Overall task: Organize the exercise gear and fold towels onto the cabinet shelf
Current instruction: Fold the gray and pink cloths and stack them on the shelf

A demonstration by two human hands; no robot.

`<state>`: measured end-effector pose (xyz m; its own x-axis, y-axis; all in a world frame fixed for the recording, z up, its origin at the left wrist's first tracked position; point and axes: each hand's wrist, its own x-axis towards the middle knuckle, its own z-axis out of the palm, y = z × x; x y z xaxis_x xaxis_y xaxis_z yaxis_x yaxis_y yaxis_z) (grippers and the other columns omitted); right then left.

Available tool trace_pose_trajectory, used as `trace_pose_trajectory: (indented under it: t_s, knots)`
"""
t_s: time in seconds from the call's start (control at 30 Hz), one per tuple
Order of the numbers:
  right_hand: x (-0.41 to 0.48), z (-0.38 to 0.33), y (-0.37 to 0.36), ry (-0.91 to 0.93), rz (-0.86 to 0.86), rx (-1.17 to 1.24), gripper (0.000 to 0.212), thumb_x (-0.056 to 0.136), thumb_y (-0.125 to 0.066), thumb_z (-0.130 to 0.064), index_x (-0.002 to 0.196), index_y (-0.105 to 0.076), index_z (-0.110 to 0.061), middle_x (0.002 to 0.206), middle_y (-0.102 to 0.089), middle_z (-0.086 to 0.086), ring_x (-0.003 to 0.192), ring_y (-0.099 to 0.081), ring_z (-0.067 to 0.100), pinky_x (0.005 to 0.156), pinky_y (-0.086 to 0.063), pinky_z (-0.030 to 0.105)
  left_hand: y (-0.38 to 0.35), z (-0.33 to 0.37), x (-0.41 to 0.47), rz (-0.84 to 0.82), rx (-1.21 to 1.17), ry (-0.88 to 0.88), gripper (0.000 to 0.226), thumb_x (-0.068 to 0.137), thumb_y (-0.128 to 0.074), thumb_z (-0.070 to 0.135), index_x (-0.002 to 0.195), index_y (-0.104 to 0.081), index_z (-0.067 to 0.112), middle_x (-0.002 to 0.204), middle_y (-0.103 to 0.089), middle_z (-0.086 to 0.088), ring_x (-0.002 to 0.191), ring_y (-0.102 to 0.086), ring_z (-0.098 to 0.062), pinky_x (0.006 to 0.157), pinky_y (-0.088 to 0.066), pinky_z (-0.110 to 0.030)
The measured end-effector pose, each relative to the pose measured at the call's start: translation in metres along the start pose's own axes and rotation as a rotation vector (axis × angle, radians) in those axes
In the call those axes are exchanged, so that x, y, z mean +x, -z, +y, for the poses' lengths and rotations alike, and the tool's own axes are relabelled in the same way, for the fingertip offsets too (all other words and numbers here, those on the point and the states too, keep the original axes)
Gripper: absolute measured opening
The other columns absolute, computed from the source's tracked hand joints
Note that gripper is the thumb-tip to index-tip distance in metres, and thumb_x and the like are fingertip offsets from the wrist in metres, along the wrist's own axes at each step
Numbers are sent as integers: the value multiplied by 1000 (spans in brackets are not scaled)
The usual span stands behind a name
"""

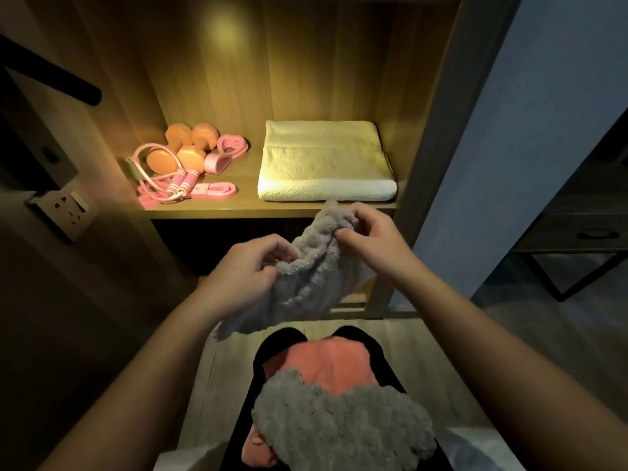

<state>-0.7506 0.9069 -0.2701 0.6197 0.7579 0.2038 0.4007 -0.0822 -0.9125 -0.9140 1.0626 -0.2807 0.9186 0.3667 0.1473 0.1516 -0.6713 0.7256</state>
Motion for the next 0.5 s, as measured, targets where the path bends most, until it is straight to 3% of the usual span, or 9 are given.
trace_pose_trajectory:
  t_s: [0.07, 0.17, 0.23, 0.3, 0.37, 0.43, 0.5]
  knots:
    - [12, -15, 11, 59, -71, -22, 22, 89, -57, 2, 97, -64, -17, 91, -65, 1, 88, -61, 12, 82, -50, 35, 9, 4, 15, -138, 45, 52, 49, 89, -50, -1, 126, -54, 32, 123, -58, 13, 110, -52, 7, 87, -40, -10]
    - [26, -37, 26, 104, -207, -83, 32, 91, -53, 3, 102, -66, -24, 100, -68, 3, 95, -63, 16, 85, -52, 31, 21, 22, 41, -98, 58, 15, 67, 92, -48, 4, 149, -27, 32, 154, -31, 6, 137, -33, -10, 110, -34, -32]
    - [33, -48, 37, 114, -275, -150, 32, 92, -52, 2, 103, -67, -24, 100, -69, -3, 93, -63, 8, 84, -51, 24, 27, 36, 57, -41, 56, -89, 74, 93, -50, 5, 152, -18, 35, 158, -20, 10, 140, -23, -4, 112, -25, -25]
    - [39, -57, 46, 123, -315, -222, 27, 94, -54, 0, 107, -68, -20, 103, -69, 0, 97, -64, 10, 88, -51, 26, 33, 48, 73, -38, 94, -186, 69, 94, -55, 10, 150, -24, 36, 151, -27, 15, 131, -24, 6, 103, -20, -8]
    - [42, -65, 55, 132, -340, -264, 24, 94, -56, -5, 107, -69, -20, 104, -69, 1, 99, -64, 13, 89, -51, 27, 35, 57, 85, -50, 156, -249, 47, 95, -58, 16, 138, -46, 31, 139, -44, 15, 119, -38, 6, 93, -28, -2]
    - [43, -70, 63, 142, -335, -284, 17, 94, -58, -10, 101, -71, -19, 97, -70, 1, 93, -65, 14, 84, -51, 28, 34, 63, 91, 10, 171, -276, 21, 94, -60, 15, 114, -65, 18, 116, -63, 5, 104, -53, -8, 91, -42, -19]
    - [44, -72, 75, 121, -319, -336, 9, 93, -63, -20, 87, -70, -18, 79, -67, -4, 76, -64, 12, 70, -51, 28, 37, 66, 94, 102, 67, -250, 9, 91, -60, 11, 93, -69, 12, 91, -67, 2, 89, -57, -13, 85, -44, -27]
